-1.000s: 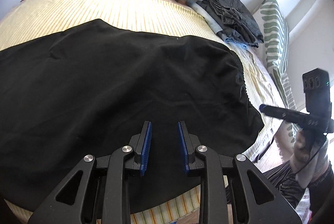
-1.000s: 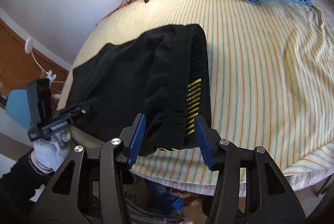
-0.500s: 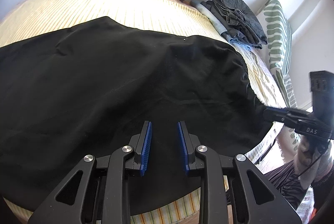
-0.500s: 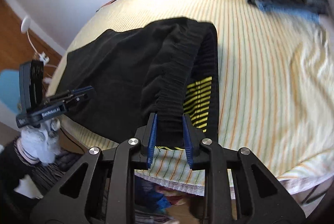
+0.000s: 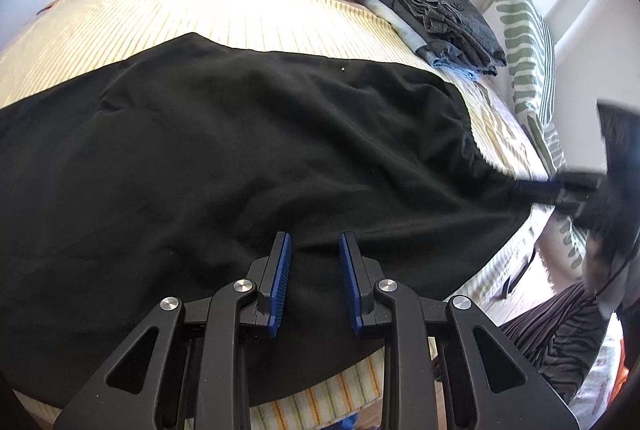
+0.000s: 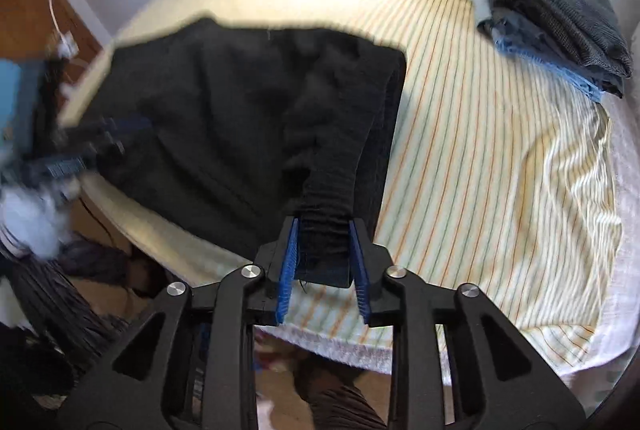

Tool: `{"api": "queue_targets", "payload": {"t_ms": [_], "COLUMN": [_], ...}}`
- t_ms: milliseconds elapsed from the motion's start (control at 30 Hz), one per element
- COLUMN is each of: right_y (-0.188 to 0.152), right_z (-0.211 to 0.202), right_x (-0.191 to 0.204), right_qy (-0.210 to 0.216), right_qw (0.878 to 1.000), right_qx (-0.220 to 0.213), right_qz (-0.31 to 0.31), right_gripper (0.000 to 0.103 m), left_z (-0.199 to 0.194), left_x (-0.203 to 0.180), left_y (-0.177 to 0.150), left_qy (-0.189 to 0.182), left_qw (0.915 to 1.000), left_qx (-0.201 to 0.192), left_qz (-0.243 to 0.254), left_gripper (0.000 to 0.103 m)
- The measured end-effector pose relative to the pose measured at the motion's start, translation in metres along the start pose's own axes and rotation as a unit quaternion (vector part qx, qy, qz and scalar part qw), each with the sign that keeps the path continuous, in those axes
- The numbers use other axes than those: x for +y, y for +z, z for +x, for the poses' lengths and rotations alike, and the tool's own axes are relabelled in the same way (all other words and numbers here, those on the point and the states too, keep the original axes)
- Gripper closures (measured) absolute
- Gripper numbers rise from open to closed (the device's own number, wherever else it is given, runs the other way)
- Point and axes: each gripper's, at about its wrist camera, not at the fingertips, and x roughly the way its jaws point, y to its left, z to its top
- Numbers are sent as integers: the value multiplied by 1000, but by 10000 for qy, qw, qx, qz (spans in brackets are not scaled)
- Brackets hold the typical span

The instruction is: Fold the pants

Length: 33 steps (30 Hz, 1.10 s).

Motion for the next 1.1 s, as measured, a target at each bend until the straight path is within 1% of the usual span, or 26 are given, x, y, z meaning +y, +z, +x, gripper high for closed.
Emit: {"api": "queue_targets", "payload": {"t_ms": [33, 67, 100, 133, 167, 233, 300, 367, 467, 533, 633, 667, 700, 733, 800, 833, 867, 900, 933, 967, 1033, 1100], "right_y": [8, 14, 22, 29, 40, 52, 67, 73, 76, 77, 83, 83, 86, 87, 87, 87, 89, 89, 91, 93, 92, 94], "right_z": [-11, -16, -18, -17, -11, 2, 22, 40, 58, 67, 79, 83, 86, 87, 87, 85, 82, 78, 77, 80, 87, 87], "right_x": [-8, -13, -20, -27, -37, -50, -66, -77, -82, -83, -81, -78, -75, -71, -69, -68, -64, -64, -62, -62, -65, -64], "right_qy": [85, 92, 75, 47, 32, 69, 286, 498, 747, 789, 1131, 1226, 1250, 1166, 1255, 1271, 1177, 1030, 687, 552, 539, 567], "right_qw": [9994, 9983, 9968, 9952, 9930, 9903, 9865, 9842, 9819, 9811, 9765, 9754, 9751, 9767, 9769, 9765, 9787, 9816, 9863, 9879, 9880, 9893], "right_qx": [-320, -532, -716, -872, -1036, -1114, -1143, -1079, -922, -860, -790, -754, -742, -759, -707, -717, -766, -791, -764, -724, -580, -549], "right_qz": [129, 228, 345, 432, 567, 831, 1136, 1315, 1474, 1547, 1656, 1668, 1677, 1634, 1578, 1589, 1496, 1398, 1291, 1255, 1323, 1228], "right_gripper": [58, 49, 36, 35, 35, 34, 34, 34, 34, 34, 34, 35, 40, 49, 70, 70, 71, 72, 72, 72, 70, 66], "left_z": [-1, -3, -4, -5, -5, -6, -7, -9, -8, -5, 1, 1, 1, 1, 2, 2, 2, 2, 3, 3, 3, 3], "left_x": [1, 2, 2, 2, 0, -4, -6, -7, -4, -1, 0, -2, -3, -3, -2, -2, -2, -3, -3, -4, -4, -4], "left_y": [0, 0, 0, 1, 2, 3, 4, 4, 4, 3, 0, 0, 0, 0, -1, -1, -1, -1, -1, -1, -1, -1], "left_qy": [-10, -37, -64, -61, -35, 25, 19, 33, 44, 35, 40, 61, 84, 91, 75, 69, 75, 82, 83, 89, 111, 99], "left_qw": [10000, 9999, 9998, 9998, 9999, 9998, 9996, 9994, 9994, 9996, 9998, 9997, 9996, 9996, 9997, 9997, 9996, 9996, 9996, 9996, 9994, 9994], "left_qx": [-14, -46, -80, -111, -136, -204, -258, -311, -303, -235, -142, -157, -157, -158, -160, -160, -158, -157, -156, -158, -158, -156], "left_qz": [-29, -96, -142, -135, -89, 43, 108, 148, 182, 141, 110, 154, 203, 220, 187, 185, 201, 215, 224, 238, 286, 286], "left_gripper": [80, 80, 80, 80, 80, 80, 80, 80, 80, 80, 80, 80, 80, 80, 80, 80, 80, 80, 80, 80, 80, 80]}}
